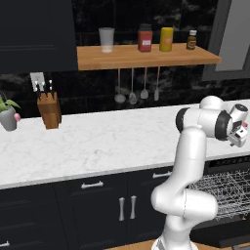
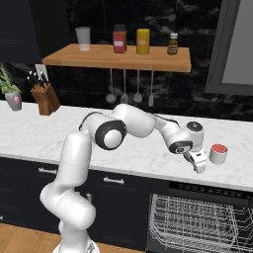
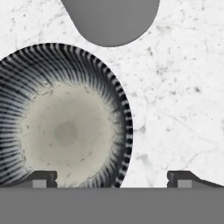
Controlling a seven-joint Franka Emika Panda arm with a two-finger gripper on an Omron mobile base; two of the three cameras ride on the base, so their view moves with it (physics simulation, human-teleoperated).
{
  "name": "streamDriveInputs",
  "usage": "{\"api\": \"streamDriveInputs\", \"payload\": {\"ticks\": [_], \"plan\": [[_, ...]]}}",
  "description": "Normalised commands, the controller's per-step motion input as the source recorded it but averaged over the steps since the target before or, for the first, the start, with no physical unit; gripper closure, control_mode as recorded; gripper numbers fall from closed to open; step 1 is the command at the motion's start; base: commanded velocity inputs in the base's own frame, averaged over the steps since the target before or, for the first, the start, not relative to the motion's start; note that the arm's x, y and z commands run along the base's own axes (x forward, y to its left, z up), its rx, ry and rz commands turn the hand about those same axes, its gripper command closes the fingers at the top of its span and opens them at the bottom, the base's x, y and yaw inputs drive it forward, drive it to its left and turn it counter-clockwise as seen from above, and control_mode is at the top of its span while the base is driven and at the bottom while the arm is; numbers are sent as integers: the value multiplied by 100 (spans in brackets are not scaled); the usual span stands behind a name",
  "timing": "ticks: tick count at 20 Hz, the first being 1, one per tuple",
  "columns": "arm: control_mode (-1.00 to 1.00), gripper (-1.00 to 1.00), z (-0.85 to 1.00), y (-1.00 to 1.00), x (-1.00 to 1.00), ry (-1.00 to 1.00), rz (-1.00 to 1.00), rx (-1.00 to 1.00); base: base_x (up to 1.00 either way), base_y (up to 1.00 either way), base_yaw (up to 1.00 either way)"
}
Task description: Pick up the cup and bowl from the counter, place them in the dishwasher, and close the dishwasher door.
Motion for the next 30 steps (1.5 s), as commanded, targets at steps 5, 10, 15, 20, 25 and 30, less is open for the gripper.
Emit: {"api": "streamDriveInputs", "payload": {"ticks": [5,10,15,20,25,30], "plan": [[-100,-100,0,-5,0,0,-15,3,0,0,0],[-100,-100,0,-4,6,0,-12,3,0,0,0],[-100,-100,0,0,2,0,-2,0,0,0,0],[-100,-100,0,0,1,0,0,0,0,0,0],[-100,-100,0,0,15,4,0,0,0,0,0],[-100,-100,0,0,16,4,0,0,0,0,0]]}}
